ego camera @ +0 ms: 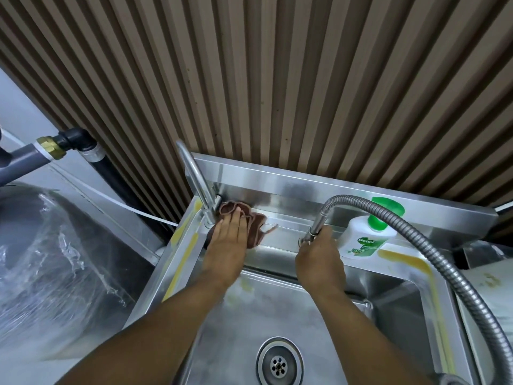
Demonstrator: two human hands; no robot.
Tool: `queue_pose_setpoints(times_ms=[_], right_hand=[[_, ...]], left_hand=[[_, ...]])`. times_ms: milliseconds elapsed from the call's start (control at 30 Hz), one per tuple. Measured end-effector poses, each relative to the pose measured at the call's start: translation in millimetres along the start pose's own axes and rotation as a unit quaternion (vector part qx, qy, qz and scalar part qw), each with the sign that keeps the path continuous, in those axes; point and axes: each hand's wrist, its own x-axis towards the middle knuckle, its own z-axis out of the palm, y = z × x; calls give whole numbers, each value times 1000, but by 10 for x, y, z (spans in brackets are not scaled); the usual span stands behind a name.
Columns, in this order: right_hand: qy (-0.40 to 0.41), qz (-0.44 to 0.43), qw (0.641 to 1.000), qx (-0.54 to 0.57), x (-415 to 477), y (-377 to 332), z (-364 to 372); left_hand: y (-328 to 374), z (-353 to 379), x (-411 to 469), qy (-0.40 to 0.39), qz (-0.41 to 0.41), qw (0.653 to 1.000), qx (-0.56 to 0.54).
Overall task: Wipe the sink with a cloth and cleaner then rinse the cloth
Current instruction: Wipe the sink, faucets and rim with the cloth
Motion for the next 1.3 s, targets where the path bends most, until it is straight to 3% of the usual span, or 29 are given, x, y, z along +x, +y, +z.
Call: queue_pose_setpoints(times_ms=[133, 200, 300, 400, 467, 600, 800, 900, 1067, 1133, 1233, 1300], right_hand=[[1, -1, 1000, 1, 1, 4, 4], [0, -1, 1000, 1, -6, -8, 4], [0, 3, 1000, 7, -7, -18, -13], [-5, 0, 1000, 10, -16, -9, -15], [-7, -1, 1000, 7, -7, 0, -9], [-5, -3, 1000, 1, -2, 13, -7], [2, -1, 1000, -1, 0, 14, 14], [4, 4, 1000, 1, 6, -1, 11], [2, 3, 1000, 13, -10, -14, 6], [0, 1, 1000, 13, -6, -9, 9], [-2, -4, 1000, 9, -4, 7, 11], [-7, -6, 1000, 6, -2, 19, 6]], left_hand=[[514, -186, 60, -11, -58, 997, -41], [787, -145, 58, 24, 8, 998, -51], [910, -137, 13, -19, 161, 985, -65], [619, -127, -6, 13, 219, 968, -117], [349, -133, -31, 0, 194, 978, -75], [-41, -116, -85, -30, 43, 999, -14], [563, -292, 155, -54, -108, 987, -102], [818, -251, 149, -59, -75, 988, -120], [943, -248, 24, -44, 111, 985, -123], [823, -255, 53, -21, 149, 982, -117], [533, -254, 78, -29, 137, 988, -71], [319, -242, 87, -37, 78, 995, -49]])
